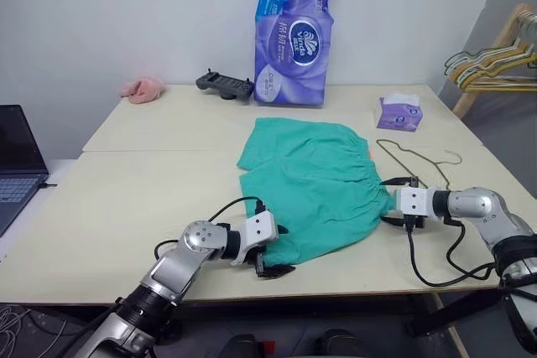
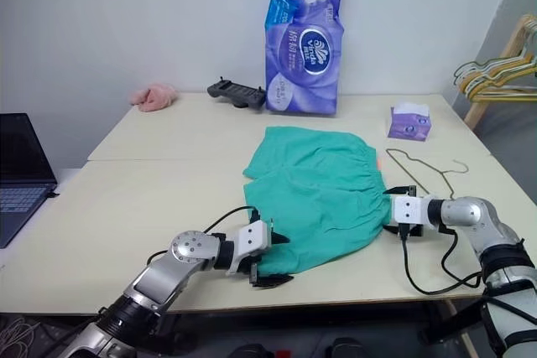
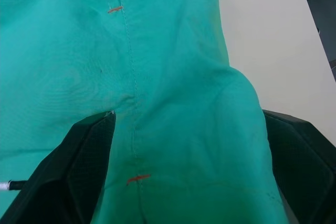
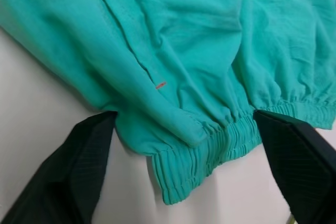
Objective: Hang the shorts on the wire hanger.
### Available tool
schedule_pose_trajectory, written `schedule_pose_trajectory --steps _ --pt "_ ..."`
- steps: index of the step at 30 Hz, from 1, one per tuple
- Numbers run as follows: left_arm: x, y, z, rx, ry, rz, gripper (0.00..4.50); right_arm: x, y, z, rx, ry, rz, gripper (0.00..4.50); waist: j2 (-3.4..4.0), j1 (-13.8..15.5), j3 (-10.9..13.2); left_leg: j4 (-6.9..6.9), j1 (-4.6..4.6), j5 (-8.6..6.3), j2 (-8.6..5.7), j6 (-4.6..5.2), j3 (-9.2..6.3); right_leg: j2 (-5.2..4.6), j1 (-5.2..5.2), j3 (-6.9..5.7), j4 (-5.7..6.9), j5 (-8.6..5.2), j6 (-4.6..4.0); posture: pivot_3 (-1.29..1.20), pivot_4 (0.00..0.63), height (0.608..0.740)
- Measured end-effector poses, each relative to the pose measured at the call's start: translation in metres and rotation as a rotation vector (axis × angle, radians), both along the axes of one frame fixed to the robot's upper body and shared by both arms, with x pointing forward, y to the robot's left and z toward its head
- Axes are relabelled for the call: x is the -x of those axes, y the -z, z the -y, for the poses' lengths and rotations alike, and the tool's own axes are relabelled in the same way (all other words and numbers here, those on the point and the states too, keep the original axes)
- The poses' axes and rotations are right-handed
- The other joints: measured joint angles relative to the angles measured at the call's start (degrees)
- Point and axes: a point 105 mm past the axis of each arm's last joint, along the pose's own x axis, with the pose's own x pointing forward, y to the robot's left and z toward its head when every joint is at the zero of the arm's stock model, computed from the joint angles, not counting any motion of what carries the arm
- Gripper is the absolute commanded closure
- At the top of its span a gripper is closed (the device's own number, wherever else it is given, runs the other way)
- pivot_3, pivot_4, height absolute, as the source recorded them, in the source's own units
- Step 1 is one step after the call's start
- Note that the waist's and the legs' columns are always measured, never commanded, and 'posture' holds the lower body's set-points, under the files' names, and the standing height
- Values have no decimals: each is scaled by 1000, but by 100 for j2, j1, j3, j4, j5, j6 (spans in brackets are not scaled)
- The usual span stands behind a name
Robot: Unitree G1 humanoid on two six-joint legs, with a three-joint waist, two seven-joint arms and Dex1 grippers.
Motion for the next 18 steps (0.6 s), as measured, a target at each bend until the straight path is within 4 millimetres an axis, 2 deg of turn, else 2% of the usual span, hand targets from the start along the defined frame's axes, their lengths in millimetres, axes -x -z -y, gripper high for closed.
schedule_pose_trajectory --steps 2,6,10,13,18 --pt "2 0 0 0 13 -8 842 1 3 0 3 -6 -20 1581 0 0 0 -1 1 0 0 0 0 0 1 -1 0 0 -1 69 16 740" --pt "-2 0 -3 -10 12 -4 2080 2 7 -2 14 -15 -35 3064 1 -1 -1 -1 1 0 1 0 0 0 0 -1 1 0 0 68 16 740" --pt "-6 0 -5 -14 6 4 2920 2 9 -1 30 -14 -42 4473 3 1 0 -1 0 0 1 0 0 -3 -1 -2 1 0 0 65 19 740" --pt "-8 0 -6 -17 8 15 3295 0 7 -1 28 -12 -33 4500 5 0 1 -3 0 0 1 0 -1 -3 -2 -3 2 0 0 64 17 740" --pt "-10 0 -9 -20 6 28 3634 -2 6 -1 18 -7 -9 4500 5 -1 1 -5 0 0 1 0 -1 -4 -4 -3 3 0 -1 66 26 740"
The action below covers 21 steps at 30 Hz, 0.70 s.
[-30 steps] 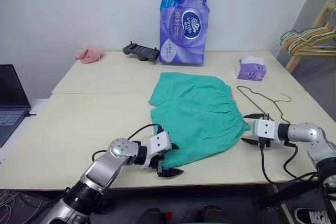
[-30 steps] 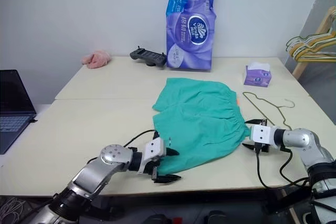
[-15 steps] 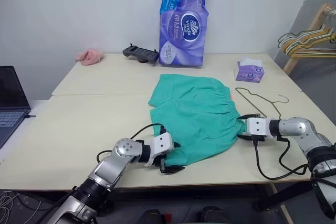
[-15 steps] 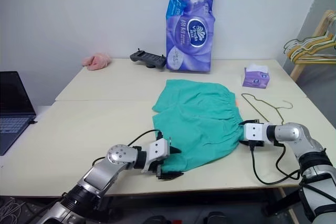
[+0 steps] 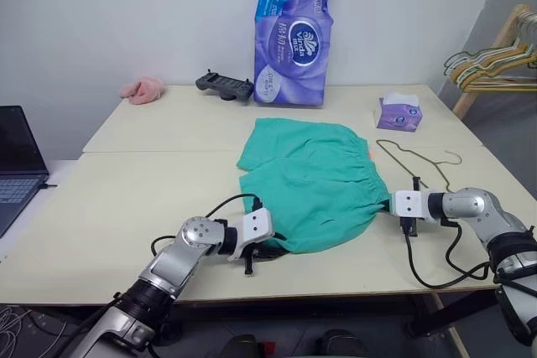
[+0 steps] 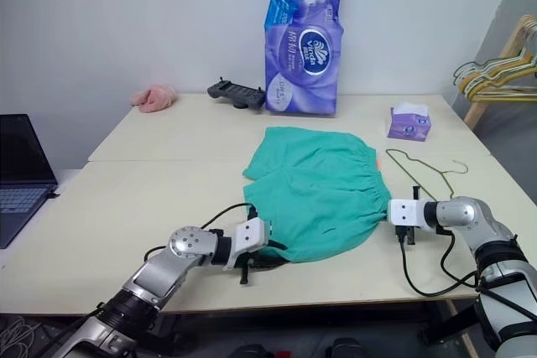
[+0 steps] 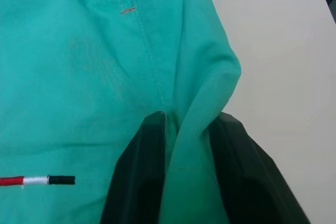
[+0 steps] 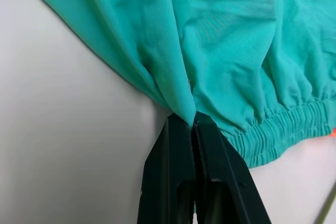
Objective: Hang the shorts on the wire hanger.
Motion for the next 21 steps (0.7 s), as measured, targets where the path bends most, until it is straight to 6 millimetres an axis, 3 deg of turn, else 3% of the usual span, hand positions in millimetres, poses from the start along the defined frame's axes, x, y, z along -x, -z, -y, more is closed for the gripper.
schedule_pose_trajectory --steps 3,7,9,11,14,16,17,19,20,21 --pt "-7 -2 -11 -17 -19 23 3634 3 -1 -10 -33 -16 15 4500 -2 -2 3 -2 -1 0 4 0 -1 1 -4 -2 4 0 0 69 30 740" --pt "-7 -13 -65 -131 -28 44 3634 20 -11 -47 -176 -58 -6 4500 -3 -36 20 -20 -12 -3 27 1 2 12 -39 -8 30 -4 -7 77 45 740" --pt "13 -18 -99 -189 -2 -16 3634 42 -16 -71 -220 -131 -51 4500 -2 -41 24 -60 -11 -3 36 1 5 16 -61 -13 30 -17 -28 84 49 740" --pt "52 -23 -123 -220 78 -157 3634 77 -19 -91 -238 -220 -174 4500 9 -21 38 -80 -13 -15 51 -19 -7 20 -68 -37 32 -33 -48 92 51 740" --pt "94 -43 -127 -193 199 -378 3634 121 -20 -92 -182 -274 -441 4500 30 132 92 -70 -29 -33 56 -50 -32 22 -70 -69 27 -56 -51 104 37 740" --pt "95 -58 -122 -180 253 -418 3634 126 -28 -90 -162 -262 -540 4500 34 218 96 -58 -36 -33 55 -49 -52 26 -67 -88 16 -61 -50 116 23 740" --pt "74 -64 -115 -155 253 -349 3634 116 -32 -92 -175 -243 -559 4500 50 258 104 -45 -16 -31 53 -48 -63 30 -60 -101 10 -81 -37 116 23 740" --pt "-5 -81 -84 -77 194 -79 3634 69 -47 -106 -221 -209 -514 4500 60 359 136 20 -14 -12 67 -20 -81 86 -22 -161 20 -54 -55 143 0 740" --pt "-47 -86 -70 -62 106 50 3634 41 -52 -115 -225 -189 -462 4500 41 381 133 19 -5 13 63 18 -90 104 -4 -161 6 -31 -66 145 0 740" --pt "-98 -95 -59 -74 -57 196 3634 -1 -64 -126 -242 -130 -363 4500 8 394 150 18 -8 47 60 9 -96 122 23 -160 -11 34 -64 147 0 740"
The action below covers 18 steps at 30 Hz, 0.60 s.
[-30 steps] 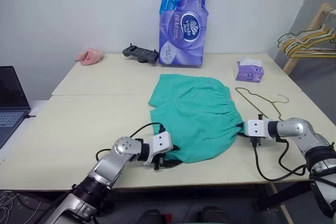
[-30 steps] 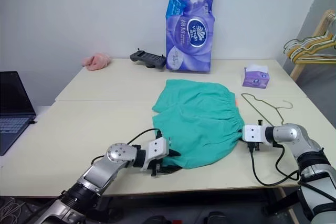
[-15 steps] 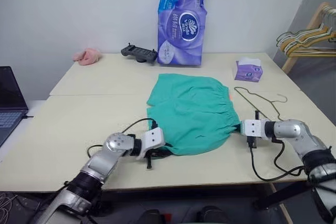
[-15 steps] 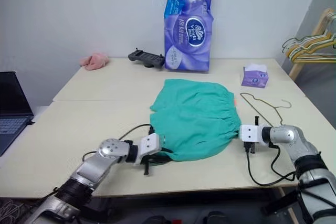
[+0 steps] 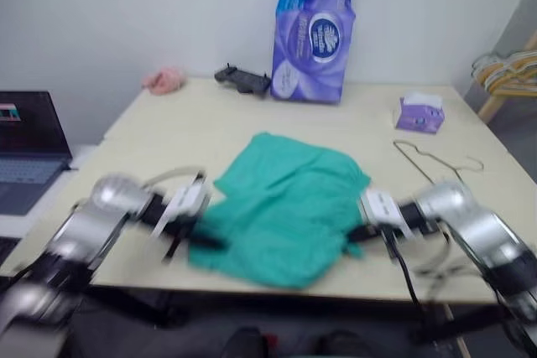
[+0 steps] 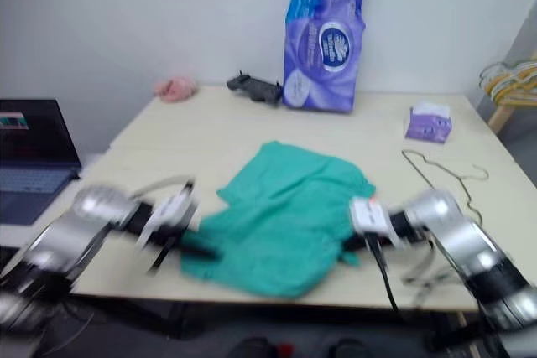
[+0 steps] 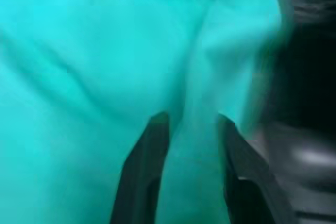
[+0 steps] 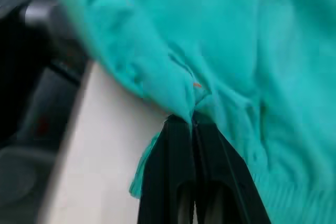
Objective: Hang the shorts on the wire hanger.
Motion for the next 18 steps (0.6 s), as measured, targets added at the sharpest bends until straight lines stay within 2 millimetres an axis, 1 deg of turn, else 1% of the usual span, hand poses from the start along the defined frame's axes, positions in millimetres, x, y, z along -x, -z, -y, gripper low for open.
schedule_pose_trajectory --steps 1,2,3,4,5,6,7,8,9,10,11,12,13,14,15,16,17,18 --pt "-49 -23 5 -39 -196 190 3634 -48 -23 -12 -3 126 161 4500 -35 -3 32 -6 -18 32 7 -48 -4 11 -26 1 -7 58 4 146 0 740" --pt "-75 -53 8 -63 -309 347 3634 -79 -53 -19 0 219 323 4500 -61 -23 42 -10 -107 62 23 -99 -10 9 -122 4 7 91 11 146 0 740" --pt "-99 -103 6 -92 -456 586 3634 -113 -108 -25 -12 368 621 4500 -84 -66 31 -1 -231 92 27 -158 -2 -33 -273 23 60 127 -2 145 0 740" --pt "-108 -156 3 -72 -563 793 3634 -127 -165 -21 -53 491 886 4500 -99 -77 17 -10 -339 123 6 -212 11 -58 -415 35 127 122 -1 139 0 740" --pt "-108 -196 -5 -46 -647 935 3634 -130 -207 -14 -98 575 1061 4500 -100 -79 0 -20 -412 121 0 -222 16 -79 -503 29 142 104 -20 139 0 740" --pt "-104 -232 -20 2 -746 1046 3634 -127 -241 -7 -147 644 1200 4500 -99 -83 -12 -24 -436 112 2 -238 22 -84 -554 12 147 99 -28 136 0 740" --pt "-94 -269 -41 80 -865 1143 3634 -121 -272 0 -203 696 1314 4500 -100 -113 -12 -54 -456 101 6 -256 30 -85 -596 -3 146 92 -39 134 0 740" --pt "-82 -300 -53 141 -909 1225 3634 -113 -292 0 -259 694 1384 4500 -102 -153 -13 -103 -471 100 4 -259 34 -86 -619 -9 126 88 -46 134 0 740" --pt "-72 -323 -54 188 -911 1290 3634 -108 -302 -6 -307 677 1419 4500 -100 -188 -14 -113 -473 98 5 -262 31 -87 -623 -18 129 85 -52 136 0 740" --pt "-64 -337 -53 198 -883 1343 3634 -106 -303 -10 -349 662 1417 4500 -93 -221 -26 -118 -472 93 6 -270 24 -85 -618 -32 129 81 -54 136 0 740" --pt "-59 -340 -52 182 -837 1376 3634 -106 -295 -10 -373 647 1394 4500 -78 -236 -52 -123 -470 89 4 -275 23 -85 -609 -43 124 81 -53 135 0 740" --pt "-59 -334 -53 151 -788 1373 3634 -110 -279 -7 -378 638 1350 4500 -56 -244 -70 -131 -455 85 -4 -272 37 -85 -582 -57 107 74 -42 138 0 740" --pt "-62 -323 -55 119 -752 1350 3634 -114 -262 -5 -364 626 1308 4500 -55 -248 -72 -141 -442 83 -21 -267 56 -83 -564 -64 94 61 -30 144 6 740" --pt "-67 -306 -56 84 -712 1302 3634 -118 -241 -4 -340 605 1256 4500 -58 -244 -71 -166 -447 80 -71 -251 76 -88 -554 -62 59 29 -21 160 18 740" --pt "-74 -277 -58 41 -659 1210 3634 -120 -217 -7 -317 570 1183 4500 -54 -250 -68 -172 -452 100 -78 -219 87 -98 -544 -54 36 18 -11 177 28 740" --pt "-77 -240 -63 -23 -572 1098 3634 -119 -191 -11 -312 509 1101 4500 -50 -252 -67 -174 -422 104 -79 -214 94 -103 -513 -54 43 18 -11 185 33 740" --pt "-75 -194 -72 -94 -480 962 3634 -113 -161 -13 -319 439 1009 4500 -41 -266 -64 -188 -333 103 -76 -212 103 -101 -425 -49 27 16 -11 190 42 740" --pt "-69 -144 -86 -155 -422 795 3634 -106 -128 -11 -311 389 912 4500 -32 -302 -56 -201 -256 91 -72 -191 109 -92 -350 -48 -1 12 -12 193 52 740"
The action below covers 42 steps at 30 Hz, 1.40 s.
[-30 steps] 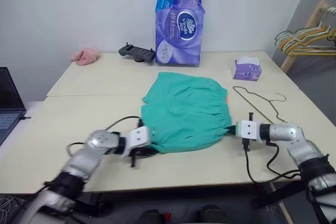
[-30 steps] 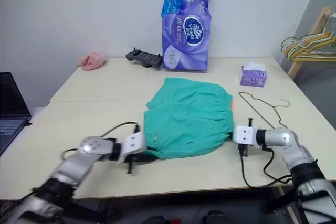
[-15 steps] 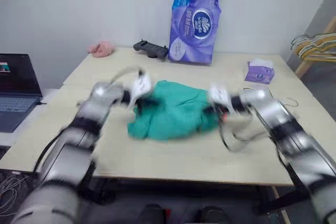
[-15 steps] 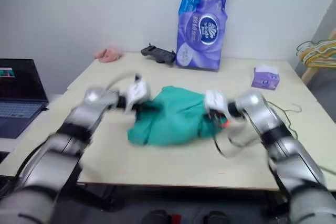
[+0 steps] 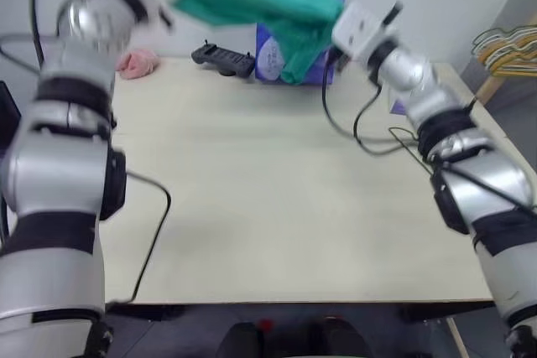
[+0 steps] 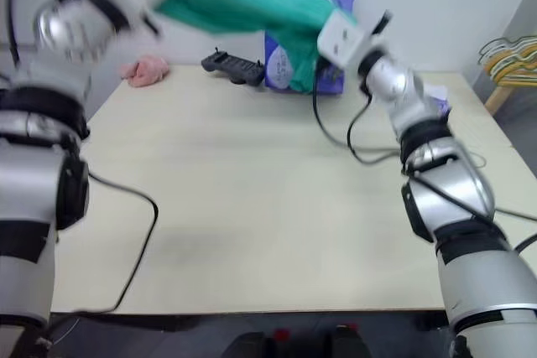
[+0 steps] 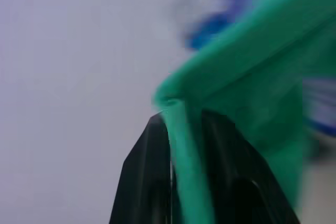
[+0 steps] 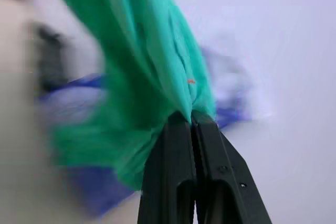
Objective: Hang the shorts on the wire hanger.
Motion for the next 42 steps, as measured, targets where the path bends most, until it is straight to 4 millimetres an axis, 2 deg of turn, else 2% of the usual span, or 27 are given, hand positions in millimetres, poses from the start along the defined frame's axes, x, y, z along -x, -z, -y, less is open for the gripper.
schedule_pose_trajectory --steps 1,3,5,7,9,13,18,19,22,24,25,26,27,28,29,30,31,32,33,34,35,36,37,39,40,41,42 --pt "17 58 -18 -25 31 -217 3634 14 38 7 34 -67 -104 4500 -2 -29 17 10 23 -9 7 15 -6 8 25 -2 14 -2 -2 197 60 740" --pt "53 123 -44 -40 68 -496 3634 42 93 19 93 -144 -266 4500 -22 -35 86 41 13 -15 58 32 -35 6 20 13 55 -1 -4 197 60 740" --pt "89 157 -54 -56 142 -678 3634 76 129 9 137 -254 -393 4500 -19 -22 99 119 -46 -26 94 38 -72 11 -31 12 126 6 -15 202 73 740" --pt "131 176 -67 -84 208 -820 3634 101 136 0 138 -314 -461 4500 -10 -46 114 123 -29 -25 93 38 -57 5 -41 35 138 6 -22 205 67 740" --pt "171 192 -69 -98 269 -940 3634 121 132 -7 144 -360 -499 4500 -4 -30 116 118 27 -27 101 40 -56 2 4 33 146 6 -32 207 65 740" --pt "211 198 -57 -72 311 -1057 3634 155 146 -8 157 -387 -626 4500 -5 191 123 116 177 -26 103 40 -89 2 167 -11 127 -65 -94 214 50 740" --pt "223 195 -38 -27 322 -1105 3634 185 153 -21 162 -450 -730 4500 -19 395 112 122 171 -25 98 42 -93 4 172 -27 131 -77 -89 205 42 740" --pt "224 195 -35 -28 325 -1110 3634 187 153 -20 174 -449 -736 4500 -25 395 108 122 166 -25 95 42 -93 7 170 -28 131 -59 -51 204 38 740" --pt "221 190 -26 29 312 -1148 3634 190 154 -17 207 -462 -772 4500 -41 386 98 119 160 -27 98 42 -101 18 168 -38 132 -64 -42 210 17 740" --pt "211 175 -12 114 343 -1219 3634 189 155 -13 300 -524 -824 4500 -44 387 96 126 166 -26 96 43 -110 40 177 -57 136 -63 -41 212 0 740" --pt "190 162 -2 133 377 -1213 3634 170 150 -16 343 -549 -830 4500 -36 391 99 144 170 -20 83 50 -109 54 193 -88 137 -48 -43 216 0 740" --pt "162 145 8 154 404 -1140 3634 144 136 -23 348 -540 -794 4500 -28 394 102 164 153 -10 82 58 -110 74 184 -103 135 -24 -64 218 0 740" --pt "117 125 20 191 381 -1013 3634 107 115 -33 323 -492 -739 4500 -28 407 104 178 156 0 92 68 -113 96 195 -112 131 1 -75 218 0 740" --pt "62 100 31 245 271 -825 3634 60 86 -42 282 -355 -654 4500 -41 431 115 181 154 25 104 39 -131 111 191 -122 138 22 -91 216 0 740" --pt "18 63 43 249 146 -594 3634 25 41 -54 255 -213 -481 4500 -70 444 117 170 108 53 121 -10 -150 116 129 -123 145 62 -122 213 0 740" --pt "-13 20 45 249 -8 -358 3634 0 -10 -59 217 -54 -273 4500 -91 475 109 170 42 59 133 -34 -160 104 61 -119 156 82 -145 210 0 740" --pt "-25 -21 43 251 -103 -157 3634 -9 -57 -57 176 50 -90 4500 -117 476 73 159 -28 74 160 -99 -154 86 -27 -91 160 85 -152 204 0 740" --pt "-28 -82 30 277 -238 118 3634 -12 -117 -46 118 195 162 4500 -125 450 68 147 -72 52 177 -149 -135 89 -87 -72 185 72 -154 204 0 740" --pt "-19 -129 15 307 -330 320 3634 -7 -159 -31 63 301 331 4500 -137 430 60 126 -112 45 181 -159 -124 82 -145 -71 190 65 -153 198 0 740" --pt "2 -181 -7 353 -416 536 3634 3 -199 -11 -13 400 487 4500 -150 396 52 95 -185 40 176 -168 -101 68 -244 -72 188 65 -153 199 0 740" --pt "24 -216 -23 391 -461 680 3634 11 -222 4 -68 456 579 4500 -150 370 52 95 -208 34 176 -177 -86 63 -281 -74 188 65 -154 205 0 740" --pt "47 -248 -27 415 -455 816 3634 23 -239 5 -99 443 669 4500 -138 340 41 87 -208 20 174 -198 -76 51 -298 -96 187 65 -154 210 0 740" --pt "59 -265 -24 437 -435 893 3634 29 -248 -1 -142 422 704 4500 -103 335 7 87 -207 6 173 -204 -78 48 -295 -113 178 64 -154 219 0 740" --pt "65 -269 -23 388 -404 935 3634 28 -240 -7 -164 367 690 4500 -50 335 -41 64 -166 -12 161 -174 -40 45 -236 -132 126 50 -134 232 0 740" --pt "63 -262 -25 333 -397 924 3634 23 -226 -7 -154 342 652 4500 -59 334 -49 5 -133 -42 124 -124 -10 44 -213 -136 108 11 -98 236 0 740" --pt "54 -244 -28 262 -379 861 3634 13 -203 -9 -134 309 581 4500 -64 334 -59 10 -120 -41 99 -123 1 40 -171 -129 82 -37 -106 237 0 740" --pt "38 -215 -31 198 -361 753 3634 1 -169 -10 -105 279 476 4500 -56 336 -59 14 -77 -38 91 -117 9 35 -124 -127 95 -42 -106 239 0 740"
